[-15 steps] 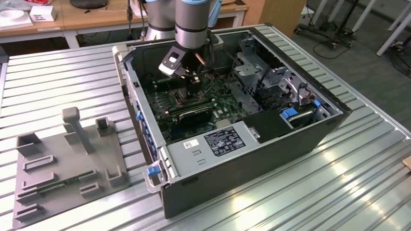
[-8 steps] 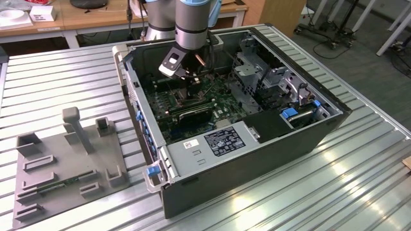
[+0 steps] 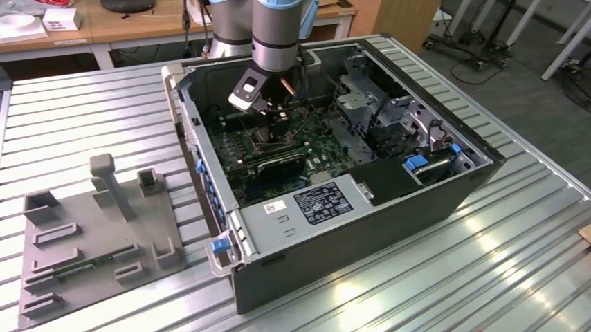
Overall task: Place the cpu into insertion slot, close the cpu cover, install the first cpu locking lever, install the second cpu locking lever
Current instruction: 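Place the cpu into insertion slot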
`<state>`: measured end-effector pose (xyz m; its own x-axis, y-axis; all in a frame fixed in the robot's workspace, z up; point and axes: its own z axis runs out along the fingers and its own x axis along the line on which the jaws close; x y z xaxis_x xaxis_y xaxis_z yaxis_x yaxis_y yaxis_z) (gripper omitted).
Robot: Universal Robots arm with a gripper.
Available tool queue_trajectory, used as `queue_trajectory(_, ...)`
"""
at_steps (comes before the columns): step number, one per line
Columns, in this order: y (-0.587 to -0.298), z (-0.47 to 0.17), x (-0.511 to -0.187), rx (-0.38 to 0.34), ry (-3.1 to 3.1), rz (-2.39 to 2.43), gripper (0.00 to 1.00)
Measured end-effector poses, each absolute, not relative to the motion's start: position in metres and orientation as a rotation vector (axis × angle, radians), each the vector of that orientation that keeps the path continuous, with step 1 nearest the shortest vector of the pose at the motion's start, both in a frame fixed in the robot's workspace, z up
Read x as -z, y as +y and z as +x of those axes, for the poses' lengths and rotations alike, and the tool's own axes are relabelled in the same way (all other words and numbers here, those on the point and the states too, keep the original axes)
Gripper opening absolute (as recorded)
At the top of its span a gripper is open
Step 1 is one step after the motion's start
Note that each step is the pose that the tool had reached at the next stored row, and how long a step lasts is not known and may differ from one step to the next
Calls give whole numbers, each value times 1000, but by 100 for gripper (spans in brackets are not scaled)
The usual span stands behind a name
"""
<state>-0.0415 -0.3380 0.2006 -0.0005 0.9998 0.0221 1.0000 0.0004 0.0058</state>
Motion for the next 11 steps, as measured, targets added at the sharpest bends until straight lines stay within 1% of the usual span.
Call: queue_trajectory(11,-338,-42,-198,30,-2214,-2213,54)
